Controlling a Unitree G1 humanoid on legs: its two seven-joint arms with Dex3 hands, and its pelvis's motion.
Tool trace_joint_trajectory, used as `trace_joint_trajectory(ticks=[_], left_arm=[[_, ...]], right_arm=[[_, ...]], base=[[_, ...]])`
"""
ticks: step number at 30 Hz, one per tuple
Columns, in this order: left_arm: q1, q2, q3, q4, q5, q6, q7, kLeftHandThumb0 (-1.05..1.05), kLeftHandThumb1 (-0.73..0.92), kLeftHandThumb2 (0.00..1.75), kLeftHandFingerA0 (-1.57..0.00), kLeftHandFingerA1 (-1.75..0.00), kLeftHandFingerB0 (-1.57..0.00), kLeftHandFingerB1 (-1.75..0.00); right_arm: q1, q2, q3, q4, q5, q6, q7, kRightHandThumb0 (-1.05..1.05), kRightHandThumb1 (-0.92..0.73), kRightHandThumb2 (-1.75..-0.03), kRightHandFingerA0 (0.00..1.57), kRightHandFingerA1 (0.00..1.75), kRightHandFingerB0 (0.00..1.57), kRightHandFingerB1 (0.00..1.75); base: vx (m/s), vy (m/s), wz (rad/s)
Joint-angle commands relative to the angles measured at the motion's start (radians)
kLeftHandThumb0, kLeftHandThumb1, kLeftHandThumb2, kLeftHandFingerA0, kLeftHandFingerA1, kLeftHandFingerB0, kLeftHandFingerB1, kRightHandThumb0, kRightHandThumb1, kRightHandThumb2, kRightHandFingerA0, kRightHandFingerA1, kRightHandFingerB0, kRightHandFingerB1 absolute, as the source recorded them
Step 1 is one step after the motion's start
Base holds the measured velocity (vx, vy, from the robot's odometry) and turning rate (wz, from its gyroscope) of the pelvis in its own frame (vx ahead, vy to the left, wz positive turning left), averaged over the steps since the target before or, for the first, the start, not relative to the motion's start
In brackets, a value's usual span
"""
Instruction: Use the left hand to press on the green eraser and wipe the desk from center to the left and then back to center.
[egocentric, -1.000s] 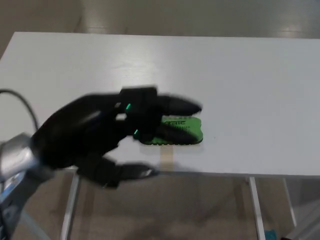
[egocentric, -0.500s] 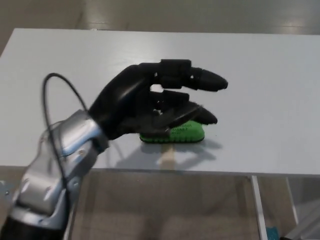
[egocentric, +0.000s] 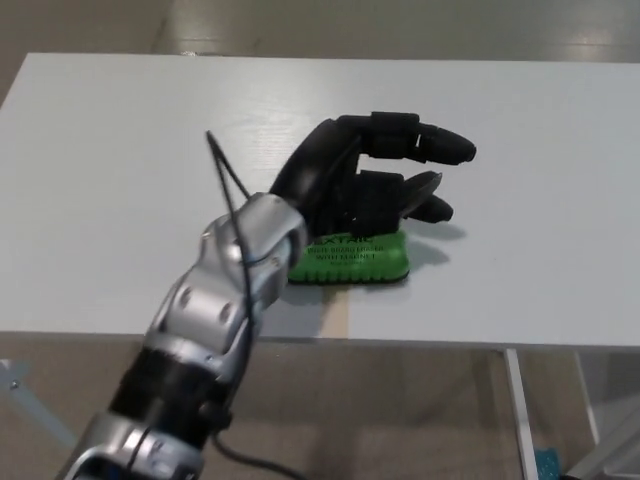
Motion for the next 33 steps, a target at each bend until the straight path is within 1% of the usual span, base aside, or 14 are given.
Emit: trace_joint_trajectory(ticks=[1,7,14,23,30,33], left_arm=[[-0.148,-0.100,0.025,0.313,0.160,-0.079,0.302,-0.19,0.81,0.66,-1.01,-0.54,-0.89,-0.49],[-0.148,-0.107,0.020,0.427,0.191,-0.137,0.331,-0.18,0.81,0.65,-1.00,-0.53,-0.89,-0.49],[-0.142,-0.122,0.045,0.528,0.201,-0.144,0.371,-0.18,0.81,0.66,-1.01,-0.52,-0.91,-0.49],[-0.119,-0.127,0.067,0.574,0.222,-0.202,0.379,-0.18,0.81,0.66,-1.01,-0.52,-0.92,-0.49],[-0.075,-0.122,0.091,0.622,0.225,-0.252,0.375,-0.19,0.83,0.64,-1.00,-0.55,-0.91,-0.50],[-0.065,-0.125,0.098,0.630,0.228,-0.261,0.380,-0.19,0.82,0.65,-1.00,-0.54,-0.91,-0.50]], right_arm=[[0.029,0.007,-0.003,-0.016,0.001,-0.030,-0.013,-0.42,-0.74,-0.63,0.68,0.51,0.52,0.38],[0.038,0.008,0.003,-0.005,-0.006,-0.042,-0.017,-0.43,-0.74,-0.63,0.67,0.51,0.52,0.38],[0.055,0.004,0.009,-0.018,-0.008,-0.030,-0.009,-0.42,-0.74,-0.63,0.67,0.52,0.52,0.38],[0.048,-0.004,0.024,-0.012,-0.028,-0.021,-0.026,-0.42,-0.75,-0.63,0.67,0.52,0.52,0.38],[0.047,0.006,0.008,-0.019,0.005,-0.025,0.013,-0.43,-0.75,-0.63,0.68,0.51,0.55,0.38],[0.046,0.007,0.006,-0.018,0.003,-0.026,0.006,-0.42,-0.75,-0.63,0.68,0.51,0.55,0.38]], base=[[0.00,0.000,0.00],[0.00,0.000,0.00],[0.00,0.000,0.00],[0.00,0.000,0.00],[0.00,0.000,0.00],[0.00,0.000,0.00]])
